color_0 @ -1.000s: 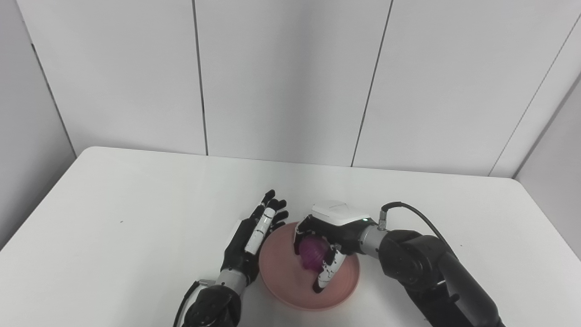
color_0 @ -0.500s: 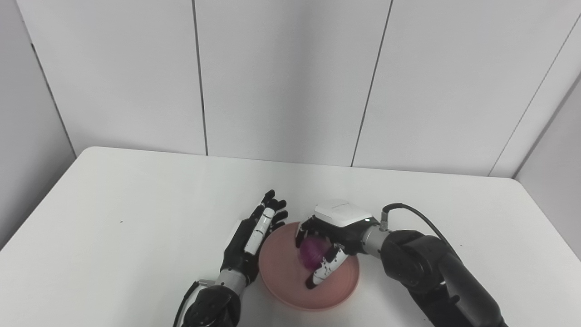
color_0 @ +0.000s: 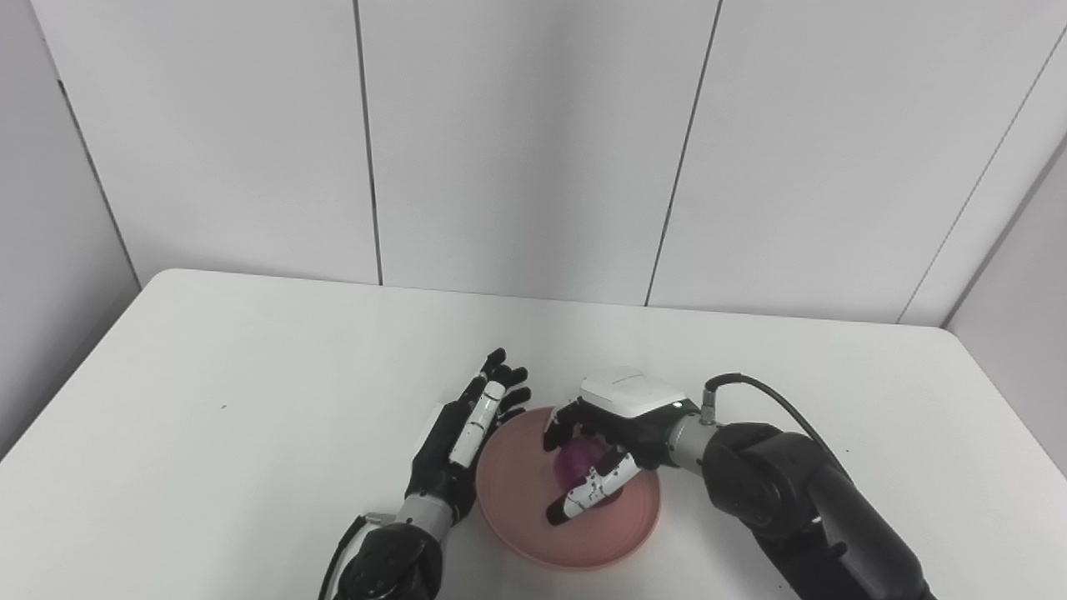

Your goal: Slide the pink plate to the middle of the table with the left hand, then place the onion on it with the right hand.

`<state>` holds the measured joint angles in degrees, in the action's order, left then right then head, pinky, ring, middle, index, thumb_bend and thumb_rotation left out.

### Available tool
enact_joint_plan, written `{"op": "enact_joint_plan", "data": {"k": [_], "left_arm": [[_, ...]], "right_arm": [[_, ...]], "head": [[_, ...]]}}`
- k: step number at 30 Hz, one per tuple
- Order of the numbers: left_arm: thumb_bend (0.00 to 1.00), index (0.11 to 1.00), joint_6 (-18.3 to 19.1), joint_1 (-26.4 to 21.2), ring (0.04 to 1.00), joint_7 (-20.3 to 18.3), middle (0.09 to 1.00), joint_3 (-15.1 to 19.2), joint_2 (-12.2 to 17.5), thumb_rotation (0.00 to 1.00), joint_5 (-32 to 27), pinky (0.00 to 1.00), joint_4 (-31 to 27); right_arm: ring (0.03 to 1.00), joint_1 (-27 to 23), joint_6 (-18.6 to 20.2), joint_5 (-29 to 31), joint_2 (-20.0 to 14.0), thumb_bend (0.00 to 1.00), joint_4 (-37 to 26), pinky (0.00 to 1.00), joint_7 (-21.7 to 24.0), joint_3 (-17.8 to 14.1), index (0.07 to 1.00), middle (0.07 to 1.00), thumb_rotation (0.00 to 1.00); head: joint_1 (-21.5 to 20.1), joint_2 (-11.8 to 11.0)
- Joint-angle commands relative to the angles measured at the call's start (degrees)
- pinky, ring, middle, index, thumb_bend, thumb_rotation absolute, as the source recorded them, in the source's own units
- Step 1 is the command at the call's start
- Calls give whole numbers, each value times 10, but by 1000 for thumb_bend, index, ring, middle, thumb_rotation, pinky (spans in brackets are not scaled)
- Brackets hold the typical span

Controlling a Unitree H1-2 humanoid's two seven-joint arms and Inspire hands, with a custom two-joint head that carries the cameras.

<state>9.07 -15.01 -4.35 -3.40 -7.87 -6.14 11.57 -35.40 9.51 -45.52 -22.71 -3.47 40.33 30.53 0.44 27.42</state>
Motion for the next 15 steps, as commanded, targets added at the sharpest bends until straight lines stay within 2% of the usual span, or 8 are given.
{"op": "enact_joint_plan", "data": {"k": [1,10,12,15], "left_arm": [[637,945,41,26,876,5,895,3,5,811,2,866,37],[648,939,41,24,879,4,896,6,3,797,-2,874,40],[642,940,42,24,881,4,898,6,3,798,-2,885,39],[637,935,41,23,872,4,890,6,4,800,0,881,38]], "right_arm": [[640,-21,-26,5,-5,1000,-16,522,-12,-10,687,701,656],[612,-24,-18,39,0,1000,-46,493,-16,-46,670,676,610],[639,-28,-12,42,0,1000,-59,517,-13,-54,676,694,610],[595,-29,-18,65,-1,1000,-71,494,-22,-76,678,667,610]], "head": [[0,1],[-2,0],[-3,0],[-3,0]]}}
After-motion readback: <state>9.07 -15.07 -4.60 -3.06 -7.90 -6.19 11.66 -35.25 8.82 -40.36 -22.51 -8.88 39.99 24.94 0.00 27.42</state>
